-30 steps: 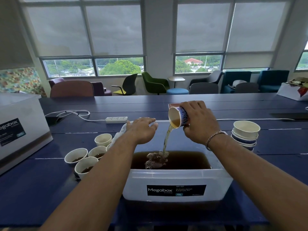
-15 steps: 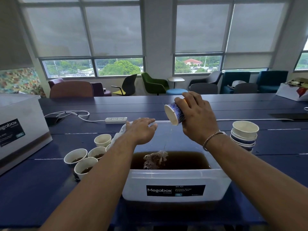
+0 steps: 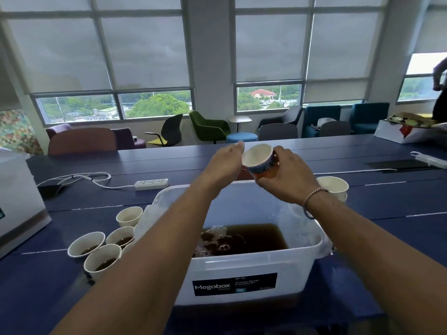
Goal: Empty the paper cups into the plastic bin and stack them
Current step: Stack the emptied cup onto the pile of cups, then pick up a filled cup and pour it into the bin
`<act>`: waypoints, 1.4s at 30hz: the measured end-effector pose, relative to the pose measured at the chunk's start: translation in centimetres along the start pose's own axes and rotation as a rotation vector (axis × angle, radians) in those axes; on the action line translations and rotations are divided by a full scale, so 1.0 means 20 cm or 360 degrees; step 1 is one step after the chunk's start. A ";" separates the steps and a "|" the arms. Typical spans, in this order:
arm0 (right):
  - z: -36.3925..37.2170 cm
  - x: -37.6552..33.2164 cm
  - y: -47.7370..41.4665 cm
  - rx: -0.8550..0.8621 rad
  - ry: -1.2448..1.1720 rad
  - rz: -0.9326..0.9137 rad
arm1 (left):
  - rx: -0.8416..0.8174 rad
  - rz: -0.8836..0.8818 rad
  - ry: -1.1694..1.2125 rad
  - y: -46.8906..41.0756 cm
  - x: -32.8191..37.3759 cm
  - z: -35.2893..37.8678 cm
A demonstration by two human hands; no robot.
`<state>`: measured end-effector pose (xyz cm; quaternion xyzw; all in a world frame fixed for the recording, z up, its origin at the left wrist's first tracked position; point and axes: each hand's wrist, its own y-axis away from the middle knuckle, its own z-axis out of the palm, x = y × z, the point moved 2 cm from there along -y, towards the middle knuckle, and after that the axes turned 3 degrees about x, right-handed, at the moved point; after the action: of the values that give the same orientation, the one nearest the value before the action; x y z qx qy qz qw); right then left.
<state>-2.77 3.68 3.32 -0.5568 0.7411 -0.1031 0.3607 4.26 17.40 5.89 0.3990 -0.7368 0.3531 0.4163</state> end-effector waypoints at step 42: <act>0.50 -0.65 -0.28 -0.0744 -0.0183 -0.0324 | 0.0327 -0.0162 -0.0554 -0.23 -0.39 -0.58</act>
<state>9.43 15.90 4.77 -0.7018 0.6631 0.0669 0.2515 14.89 27.66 4.43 0.5310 -0.7366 0.3307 0.2571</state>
